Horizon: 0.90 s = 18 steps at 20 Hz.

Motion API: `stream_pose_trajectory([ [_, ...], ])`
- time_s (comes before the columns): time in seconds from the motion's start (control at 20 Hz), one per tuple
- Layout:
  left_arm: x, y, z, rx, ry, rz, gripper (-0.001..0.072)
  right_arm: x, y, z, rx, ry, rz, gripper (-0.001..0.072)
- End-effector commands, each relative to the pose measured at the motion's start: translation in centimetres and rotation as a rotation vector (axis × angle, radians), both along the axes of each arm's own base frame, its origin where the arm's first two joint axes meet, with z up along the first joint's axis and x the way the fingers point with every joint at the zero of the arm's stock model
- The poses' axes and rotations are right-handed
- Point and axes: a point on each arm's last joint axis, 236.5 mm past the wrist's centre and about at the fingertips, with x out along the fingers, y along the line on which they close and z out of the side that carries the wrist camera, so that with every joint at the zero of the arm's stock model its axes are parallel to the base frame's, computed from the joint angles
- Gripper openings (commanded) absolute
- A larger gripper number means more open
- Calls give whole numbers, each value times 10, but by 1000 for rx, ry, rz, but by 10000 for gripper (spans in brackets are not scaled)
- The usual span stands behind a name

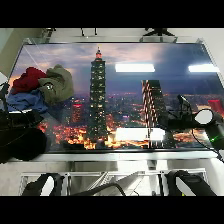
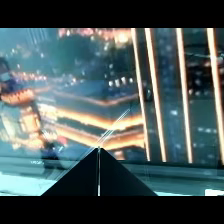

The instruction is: Fold the shirts.

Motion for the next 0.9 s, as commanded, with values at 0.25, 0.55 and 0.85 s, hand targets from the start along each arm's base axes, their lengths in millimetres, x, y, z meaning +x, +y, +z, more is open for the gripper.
stream_pose_trajectory([
  [0.25, 0, 0, 0, 0, 0, 1, 12, 8, -1, -1, -5, -27, -7, 18],
  [0.55, 0, 0, 0, 1, 0, 1, 12, 9, -2, -2, -14, -39, 21, 18],
  [0.85, 5, 3, 2, 7, -22, 12, 12, 9, -2, -2, -25, -59, 59, 19],
])
